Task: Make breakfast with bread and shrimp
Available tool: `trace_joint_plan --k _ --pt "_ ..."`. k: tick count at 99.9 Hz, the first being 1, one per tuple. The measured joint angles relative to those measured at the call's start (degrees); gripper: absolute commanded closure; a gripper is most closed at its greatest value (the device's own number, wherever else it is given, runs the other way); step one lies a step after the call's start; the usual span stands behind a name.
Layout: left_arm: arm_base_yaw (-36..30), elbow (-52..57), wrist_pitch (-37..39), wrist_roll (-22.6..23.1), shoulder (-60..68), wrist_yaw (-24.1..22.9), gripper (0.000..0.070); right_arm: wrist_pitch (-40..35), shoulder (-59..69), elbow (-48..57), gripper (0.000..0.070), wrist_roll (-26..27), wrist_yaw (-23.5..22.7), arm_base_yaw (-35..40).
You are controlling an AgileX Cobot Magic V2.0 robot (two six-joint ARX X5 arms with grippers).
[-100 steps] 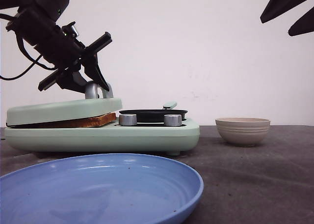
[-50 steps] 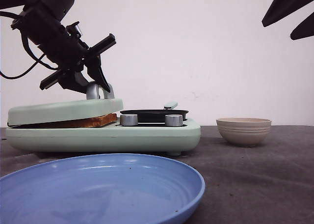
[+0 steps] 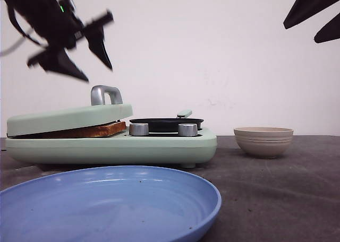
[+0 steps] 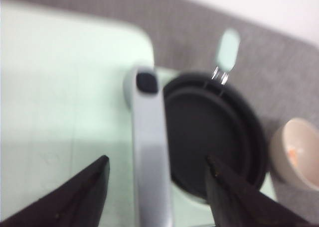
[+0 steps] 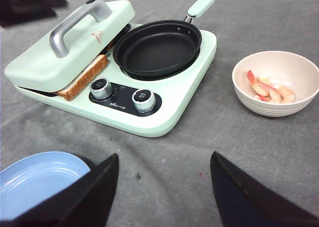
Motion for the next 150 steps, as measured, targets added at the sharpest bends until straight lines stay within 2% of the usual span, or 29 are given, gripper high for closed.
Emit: trace_joint_plan --k 39,71,92,115,129,150 --pt "3.8 0.0 -5.6 4.9 -13.6 -1.4 0.0386 0.0 0.0 0.0 0.0342 0.0 0.0 0.0" --pt "5.4 0.0 -15.7 10.8 -23.8 -5.8 0.0386 0.0 0.0 0.0 0.0342 0.0 0.0 0.0" --pt "5.8 0.0 -22.8 15.1 -29.7 -12.7 0.0386 0.0 0.0 0.0 0.0342 0.2 0.0 0.0" --pt "5.8 -0.3 -26.0 16.4 -34.7 -12.9 0.0386 0.0 0.0 0.0 0.0341 1.7 0.3 0.0" --pt "5.8 -5.1 -25.3 16.5 -39.8 -13.0 0.0386 -0.3 0.0 0.2 0.0342 2.1 1.4 -1.0" --pt "5.8 -18.5 -19.5 16.5 -47.6 -15.2 0.0386 -0.4 2.9 3.6 0.0342 2.1 1.5 -5.3"
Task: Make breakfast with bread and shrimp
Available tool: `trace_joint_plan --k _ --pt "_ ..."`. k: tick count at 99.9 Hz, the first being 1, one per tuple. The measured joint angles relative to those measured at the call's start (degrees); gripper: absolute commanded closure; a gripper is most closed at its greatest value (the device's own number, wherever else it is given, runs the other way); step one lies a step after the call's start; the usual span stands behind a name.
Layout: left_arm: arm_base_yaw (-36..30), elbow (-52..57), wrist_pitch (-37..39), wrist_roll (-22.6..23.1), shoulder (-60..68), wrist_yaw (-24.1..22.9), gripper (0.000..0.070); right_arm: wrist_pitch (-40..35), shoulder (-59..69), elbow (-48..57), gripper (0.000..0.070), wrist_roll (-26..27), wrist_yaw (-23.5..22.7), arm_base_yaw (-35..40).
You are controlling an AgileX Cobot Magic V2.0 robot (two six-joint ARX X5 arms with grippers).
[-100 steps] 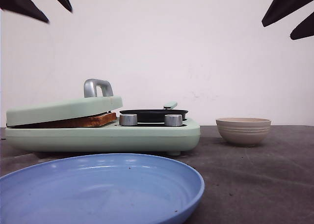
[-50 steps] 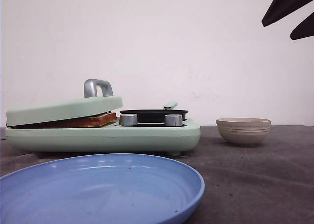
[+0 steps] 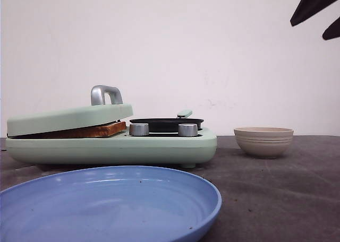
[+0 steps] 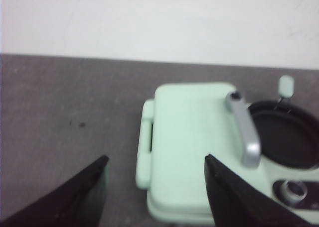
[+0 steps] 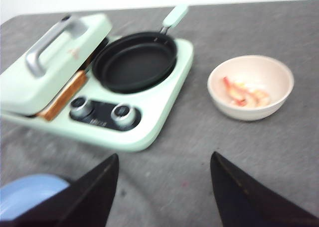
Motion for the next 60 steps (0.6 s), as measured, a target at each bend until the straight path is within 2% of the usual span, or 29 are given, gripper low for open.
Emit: trace_joint_plan --k 11,30,44,60 --pt "0.0 -7.3 1.8 -0.1 -3.8 0.0 0.0386 -0.6 3.8 3.1 0.0342 -0.5 0.0 -2.9" --pt "0.0 -15.8 2.2 -1.4 -9.1 0.0 0.0387 -6.1 14.2 11.2 0.0341 -2.9 -1.6 -7.9" --pt "0.0 -17.8 2.1 -2.4 -11.8 0.0 0.0387 -8.3 22.7 18.5 0.0341 -5.4 -4.4 -11.2" --pt "0.0 -17.8 2.5 -2.7 -12.8 0.0 0.0386 -10.7 31.7 26.5 0.0341 -7.9 -4.5 -14.3"
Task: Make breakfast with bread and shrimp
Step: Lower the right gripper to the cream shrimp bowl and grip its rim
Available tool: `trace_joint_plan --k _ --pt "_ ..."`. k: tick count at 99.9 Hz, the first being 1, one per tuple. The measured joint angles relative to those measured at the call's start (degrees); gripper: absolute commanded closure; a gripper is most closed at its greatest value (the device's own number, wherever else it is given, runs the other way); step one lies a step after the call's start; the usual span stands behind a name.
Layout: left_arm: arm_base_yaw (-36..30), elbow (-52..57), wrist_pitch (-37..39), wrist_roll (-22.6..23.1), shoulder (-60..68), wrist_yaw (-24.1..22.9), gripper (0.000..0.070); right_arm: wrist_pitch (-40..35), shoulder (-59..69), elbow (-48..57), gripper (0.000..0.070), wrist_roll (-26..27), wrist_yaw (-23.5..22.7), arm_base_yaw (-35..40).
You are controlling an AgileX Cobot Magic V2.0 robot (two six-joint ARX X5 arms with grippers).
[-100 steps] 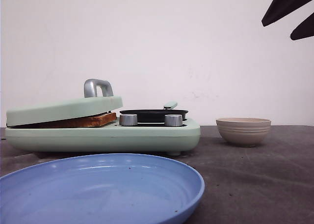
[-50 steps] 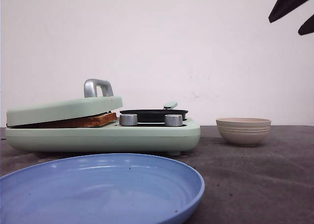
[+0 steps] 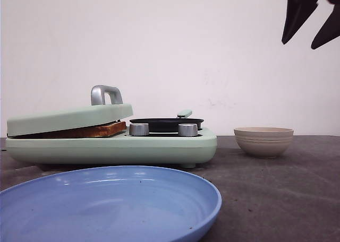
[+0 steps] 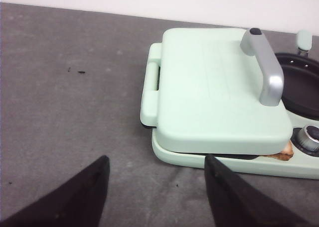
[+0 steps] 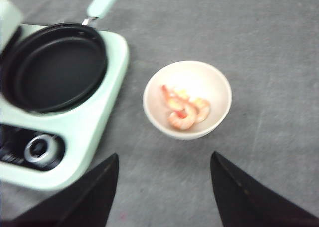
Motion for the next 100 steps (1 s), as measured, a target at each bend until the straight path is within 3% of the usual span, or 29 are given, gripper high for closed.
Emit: trace_joint_plan --k 23,46,100 --pt "0.0 0.0 -0.1 -0.1 0.1 0.0 0.0386 -6.4 13.5 12.9 0.0341 -1.1 -0.2 -5.0" --pt "0.0 0.0 -0.2 -0.5 0.1 0.0 0.0386 -6.9 26.1 22.3 0.0341 -1.8 -2.2 -8.4" --pt "0.0 0.0 -0.2 -0.5 0.1 0.0 0.0386 -4.7 45.4 28.0 0.0341 -1.9 -7.4 -10.8"
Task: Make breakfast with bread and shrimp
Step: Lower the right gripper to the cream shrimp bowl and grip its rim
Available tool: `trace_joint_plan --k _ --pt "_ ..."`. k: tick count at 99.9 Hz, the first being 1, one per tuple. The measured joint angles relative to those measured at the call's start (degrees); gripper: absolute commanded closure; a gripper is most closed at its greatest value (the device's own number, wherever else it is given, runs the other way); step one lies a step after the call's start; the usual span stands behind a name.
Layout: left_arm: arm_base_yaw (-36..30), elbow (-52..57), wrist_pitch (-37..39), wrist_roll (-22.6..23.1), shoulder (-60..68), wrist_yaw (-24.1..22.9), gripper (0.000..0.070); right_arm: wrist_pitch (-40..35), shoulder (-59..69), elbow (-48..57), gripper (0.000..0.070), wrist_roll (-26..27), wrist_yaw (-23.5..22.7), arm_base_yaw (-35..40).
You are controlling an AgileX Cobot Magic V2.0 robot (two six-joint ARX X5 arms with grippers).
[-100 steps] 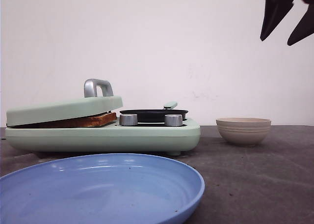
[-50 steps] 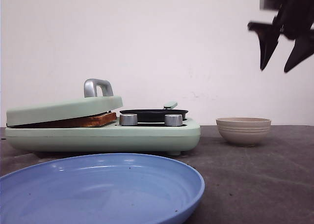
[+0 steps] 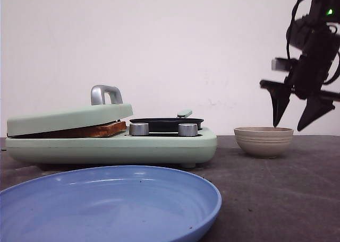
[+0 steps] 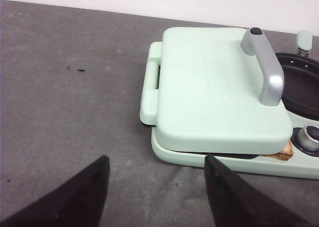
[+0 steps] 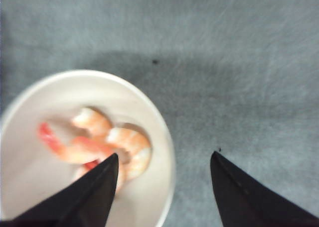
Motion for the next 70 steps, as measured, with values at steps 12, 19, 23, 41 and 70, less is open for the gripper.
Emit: trace_joint_plan --k 12,19,23,41,70 --pt "0.0 0.0 0.0 0.0 0.0 0.0 0.0386 0.6 2.1 0.0 0.0341 0.0 0.0 0.0" --pt "0.0 0.0 0.0 0.0 0.0 0.0 0.0386 0.8 2.8 0.0 0.0341 0.0 0.1 0.0" --pt "0.0 0.0 0.0 0.0 0.0 0.0 0.0386 1.0 3.0 0.0 0.0342 0.0 0.1 0.0" --pt "0.0 0.0 0.0 0.0 0.0 0.0 0.0386 1.9 3.6 0.1 0.0342 0.0 0.4 0.0" --pt "0.0 0.0 0.0 0.0 0.0 0.0 0.0386 2.3 4.3 0.1 0.0363 0.0 2.7 0.0"
